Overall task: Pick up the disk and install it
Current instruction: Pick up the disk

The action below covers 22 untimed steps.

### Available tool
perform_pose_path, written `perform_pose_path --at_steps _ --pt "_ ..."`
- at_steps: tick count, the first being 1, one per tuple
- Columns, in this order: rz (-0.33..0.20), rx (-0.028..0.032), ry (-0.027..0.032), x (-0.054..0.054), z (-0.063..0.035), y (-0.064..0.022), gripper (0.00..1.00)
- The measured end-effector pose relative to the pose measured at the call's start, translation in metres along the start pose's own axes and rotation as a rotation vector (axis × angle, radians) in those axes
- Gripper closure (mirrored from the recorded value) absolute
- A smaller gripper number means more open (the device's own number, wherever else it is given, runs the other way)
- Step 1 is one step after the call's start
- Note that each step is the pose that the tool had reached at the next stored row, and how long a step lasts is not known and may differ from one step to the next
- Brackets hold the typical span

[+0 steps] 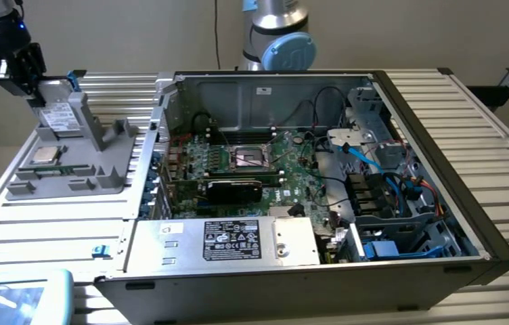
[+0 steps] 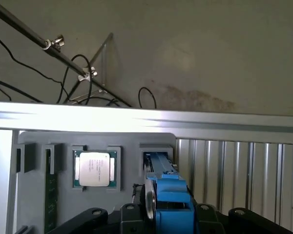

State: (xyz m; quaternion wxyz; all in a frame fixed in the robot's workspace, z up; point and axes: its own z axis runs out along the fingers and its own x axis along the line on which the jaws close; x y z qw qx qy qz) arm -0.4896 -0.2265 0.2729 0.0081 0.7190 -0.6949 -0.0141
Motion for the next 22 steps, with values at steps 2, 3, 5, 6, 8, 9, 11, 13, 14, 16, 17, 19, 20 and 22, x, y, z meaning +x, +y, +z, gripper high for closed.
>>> perform_pose_path --at_steps 2,3,5,6,8,9,11,13,14,16,17,19,20,22 --pt "0.0 -0.0003 0.0 0.0 0.0 0.0 0.62" --pt "0.0 -0.0003 0.0 0.0 0.0 0.0 0.62" --pt "0.0 -0.0004 0.0004 0.0 0.0 0.0 0.62" --pt "0.0 -0.0003 0.0015 0.0 0.0 0.0001 0.62" --pt "0.0 0.0008 0.0032 0.0 0.0001 0.0003 0.62" --pt "0.0 0.0009 0.0033 0.0 0.0001 0.0003 0.62" --pt "0.0 0.0008 0.0034 0.0 0.0 0.0004 0.62" --pt "0.0 0.0008 0.0033 0.0004 0.0 0.0005 0.62" --pt "0.0 0.0008 0.0034 0.0008 0.0 0.0005 0.62" --pt "0.0 0.0013 0.0034 0.0018 0.0 0.0005 0.62" --pt "0.0 0.0012 0.0034 0.0018 0.0 0.0005 0.62" --pt "0.0 0.0016 0.0034 0.0018 0.0 0.0004 0.62" --pt "0.0 0.0019 0.0034 0.0018 0.0 0.0004 0.62" --pt "0.0 0.0054 0.0036 0.0019 -0.0002 0.0005 0.62"
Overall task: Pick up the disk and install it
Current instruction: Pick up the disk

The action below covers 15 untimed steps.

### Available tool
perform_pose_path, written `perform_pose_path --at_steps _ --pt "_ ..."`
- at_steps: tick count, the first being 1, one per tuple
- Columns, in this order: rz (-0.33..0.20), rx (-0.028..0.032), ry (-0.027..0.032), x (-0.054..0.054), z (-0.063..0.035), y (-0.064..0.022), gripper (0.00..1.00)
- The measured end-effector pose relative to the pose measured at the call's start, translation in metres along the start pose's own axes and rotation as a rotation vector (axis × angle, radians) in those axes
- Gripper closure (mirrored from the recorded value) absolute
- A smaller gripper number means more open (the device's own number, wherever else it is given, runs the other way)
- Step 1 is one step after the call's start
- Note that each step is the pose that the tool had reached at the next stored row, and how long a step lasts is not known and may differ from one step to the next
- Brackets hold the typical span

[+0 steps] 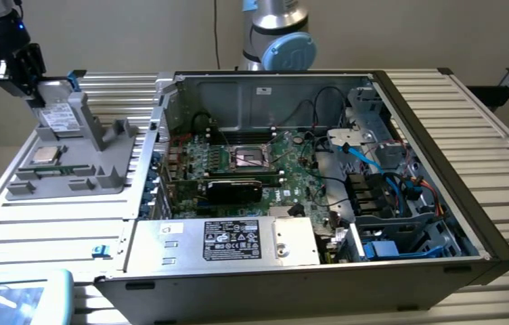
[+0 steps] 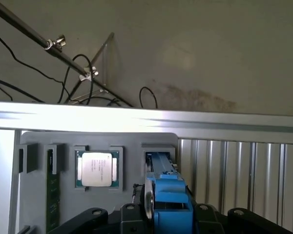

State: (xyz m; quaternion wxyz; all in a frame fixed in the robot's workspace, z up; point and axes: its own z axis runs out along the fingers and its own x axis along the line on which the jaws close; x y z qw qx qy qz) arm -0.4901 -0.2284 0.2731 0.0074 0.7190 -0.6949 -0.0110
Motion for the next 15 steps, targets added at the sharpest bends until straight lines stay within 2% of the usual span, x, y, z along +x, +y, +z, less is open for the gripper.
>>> perform_pose_path --at_steps 3,5,12,15 --pt "-0.001 0.0119 0.0005 0.0 0.0001 -0.0001 0.62" --pt "0.0 0.0151 0.0005 0.0 0.0001 -0.0001 0.62" --pt "0.0 0.0155 0.0005 0.0002 0.0001 0.0 0.62" --pt "-0.001 0.0158 0.0004 0.0006 -0.0027 0.0 0.62"
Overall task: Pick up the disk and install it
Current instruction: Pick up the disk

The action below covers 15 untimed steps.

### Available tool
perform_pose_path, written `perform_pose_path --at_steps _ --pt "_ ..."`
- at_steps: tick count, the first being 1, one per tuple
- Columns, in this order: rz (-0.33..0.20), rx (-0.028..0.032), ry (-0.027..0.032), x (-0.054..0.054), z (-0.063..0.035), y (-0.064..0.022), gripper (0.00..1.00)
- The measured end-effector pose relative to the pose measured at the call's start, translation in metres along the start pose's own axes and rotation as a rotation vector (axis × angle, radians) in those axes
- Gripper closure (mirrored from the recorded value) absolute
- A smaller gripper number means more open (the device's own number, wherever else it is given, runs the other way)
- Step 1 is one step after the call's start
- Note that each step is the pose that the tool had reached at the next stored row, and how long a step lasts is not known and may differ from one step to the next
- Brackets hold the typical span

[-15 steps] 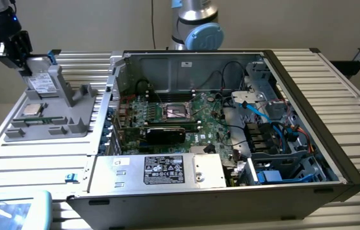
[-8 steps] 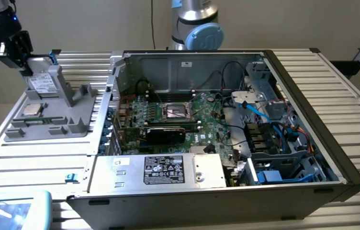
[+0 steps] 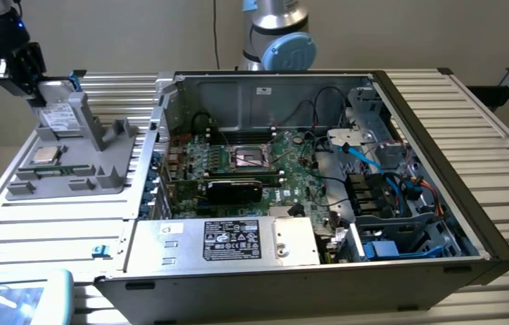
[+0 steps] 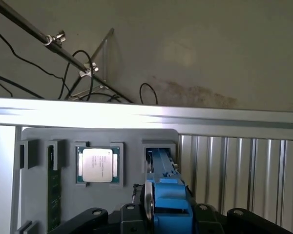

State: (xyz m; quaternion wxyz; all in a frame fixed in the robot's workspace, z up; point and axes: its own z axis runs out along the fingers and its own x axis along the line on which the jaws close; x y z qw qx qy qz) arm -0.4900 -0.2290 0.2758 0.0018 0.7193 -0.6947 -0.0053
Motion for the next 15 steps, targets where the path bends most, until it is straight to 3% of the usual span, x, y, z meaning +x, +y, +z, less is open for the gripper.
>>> perform_pose_path --at_steps 15 --pt "0.0 -0.0032 -0.0026 0.0023 -0.0002 0.0 0.6"
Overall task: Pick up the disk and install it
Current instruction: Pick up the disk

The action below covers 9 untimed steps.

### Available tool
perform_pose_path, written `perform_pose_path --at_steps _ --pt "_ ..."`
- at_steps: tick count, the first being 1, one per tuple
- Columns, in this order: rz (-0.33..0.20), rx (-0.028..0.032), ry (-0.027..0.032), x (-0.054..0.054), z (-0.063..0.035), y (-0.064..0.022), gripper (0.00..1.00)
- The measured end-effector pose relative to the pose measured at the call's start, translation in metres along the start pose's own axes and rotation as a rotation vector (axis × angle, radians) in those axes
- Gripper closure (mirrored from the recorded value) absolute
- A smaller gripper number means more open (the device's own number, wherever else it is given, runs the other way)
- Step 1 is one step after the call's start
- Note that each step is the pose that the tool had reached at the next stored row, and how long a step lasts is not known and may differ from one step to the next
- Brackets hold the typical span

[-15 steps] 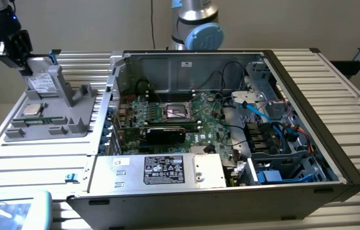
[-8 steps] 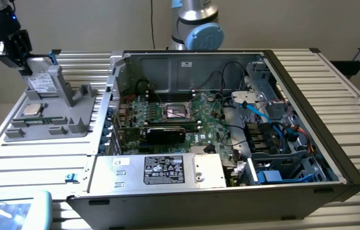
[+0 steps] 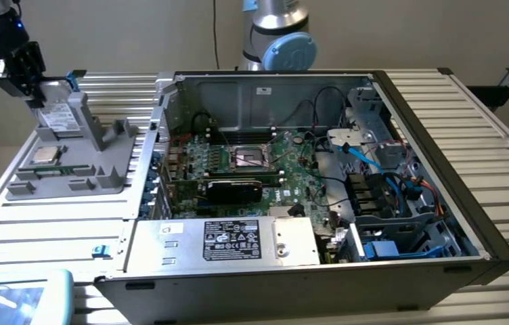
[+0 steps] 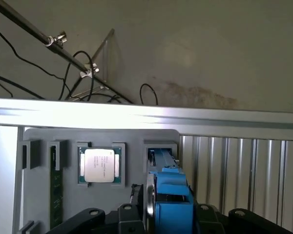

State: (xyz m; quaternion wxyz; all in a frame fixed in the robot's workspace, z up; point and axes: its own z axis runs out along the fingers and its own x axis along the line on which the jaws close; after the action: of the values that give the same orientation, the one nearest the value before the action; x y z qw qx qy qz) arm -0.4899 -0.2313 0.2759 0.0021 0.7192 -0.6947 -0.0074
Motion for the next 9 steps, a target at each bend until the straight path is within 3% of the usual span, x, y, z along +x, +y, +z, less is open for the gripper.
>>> perform_pose_path --at_steps 1,6,9 --pt "0.0 0.0002 -0.0015 0.0 0.0001 -0.0001 0.53" --pt "0.002 -0.0011 -0.0072 0.0003 0.0003 -0.0005 0.53" --pt "0.003 -0.007 -0.0081 0.0003 0.0007 -0.0011 0.53"
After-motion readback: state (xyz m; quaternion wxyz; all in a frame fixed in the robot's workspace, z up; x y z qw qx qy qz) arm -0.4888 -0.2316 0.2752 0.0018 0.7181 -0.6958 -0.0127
